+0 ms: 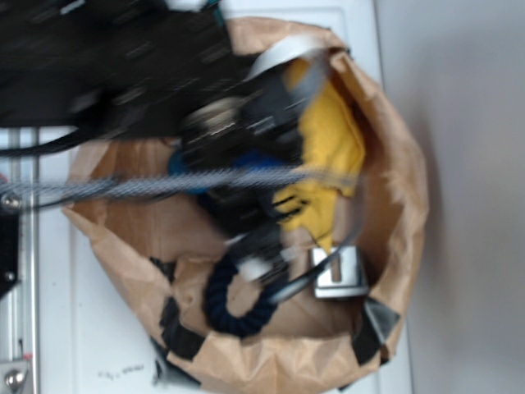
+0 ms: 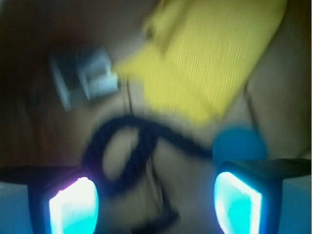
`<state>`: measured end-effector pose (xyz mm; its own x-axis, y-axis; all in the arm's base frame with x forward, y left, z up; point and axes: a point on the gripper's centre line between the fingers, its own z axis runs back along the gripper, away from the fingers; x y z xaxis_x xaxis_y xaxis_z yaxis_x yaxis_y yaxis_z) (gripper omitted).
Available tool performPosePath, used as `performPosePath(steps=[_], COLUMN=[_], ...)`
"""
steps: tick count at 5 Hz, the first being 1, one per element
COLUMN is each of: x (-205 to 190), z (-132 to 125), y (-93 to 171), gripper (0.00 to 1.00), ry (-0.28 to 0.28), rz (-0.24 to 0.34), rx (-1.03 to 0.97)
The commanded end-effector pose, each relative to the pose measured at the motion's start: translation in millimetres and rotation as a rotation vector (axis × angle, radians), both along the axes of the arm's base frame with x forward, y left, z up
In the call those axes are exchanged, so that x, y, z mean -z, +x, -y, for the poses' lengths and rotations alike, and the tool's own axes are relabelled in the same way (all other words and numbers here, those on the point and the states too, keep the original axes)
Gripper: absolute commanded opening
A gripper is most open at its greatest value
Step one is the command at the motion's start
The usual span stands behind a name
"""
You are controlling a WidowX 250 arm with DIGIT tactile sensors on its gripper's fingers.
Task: Grab the blue rope.
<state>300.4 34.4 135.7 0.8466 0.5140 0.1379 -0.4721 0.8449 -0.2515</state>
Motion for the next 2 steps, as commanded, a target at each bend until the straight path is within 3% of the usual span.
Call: performPosePath(steps=[1, 2], x=[-25, -16], z=[-35, -23], y=[79, 60], gripper=[1.0, 1.0], ry=[-0.031, 0.039], rz=[0.12, 0.185], rx=[-0.11, -0.04])
